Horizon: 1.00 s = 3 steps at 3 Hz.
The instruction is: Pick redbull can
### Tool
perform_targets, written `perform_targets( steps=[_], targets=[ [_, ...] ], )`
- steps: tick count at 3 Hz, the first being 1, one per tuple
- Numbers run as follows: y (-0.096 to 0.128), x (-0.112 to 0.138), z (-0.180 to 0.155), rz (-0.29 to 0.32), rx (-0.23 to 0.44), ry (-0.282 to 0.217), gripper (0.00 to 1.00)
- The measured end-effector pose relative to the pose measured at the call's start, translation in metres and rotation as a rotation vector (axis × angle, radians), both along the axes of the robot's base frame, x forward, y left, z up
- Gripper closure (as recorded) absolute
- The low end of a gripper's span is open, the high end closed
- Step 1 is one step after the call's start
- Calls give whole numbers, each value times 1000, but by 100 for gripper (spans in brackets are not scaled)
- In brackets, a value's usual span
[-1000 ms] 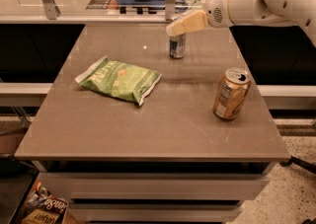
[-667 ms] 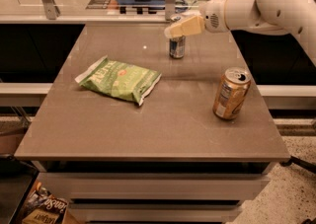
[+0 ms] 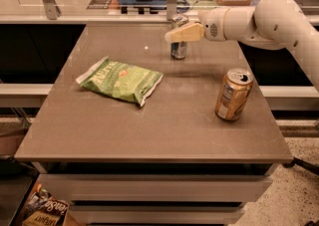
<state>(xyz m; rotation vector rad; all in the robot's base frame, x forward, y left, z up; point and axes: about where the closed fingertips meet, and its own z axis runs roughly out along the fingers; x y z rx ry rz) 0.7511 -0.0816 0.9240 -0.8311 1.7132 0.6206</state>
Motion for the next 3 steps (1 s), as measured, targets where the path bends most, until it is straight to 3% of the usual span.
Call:
perform_targets(
  steps=[3],
  targets=[
    [8, 18, -17, -24, 99, -35, 0]
  ],
)
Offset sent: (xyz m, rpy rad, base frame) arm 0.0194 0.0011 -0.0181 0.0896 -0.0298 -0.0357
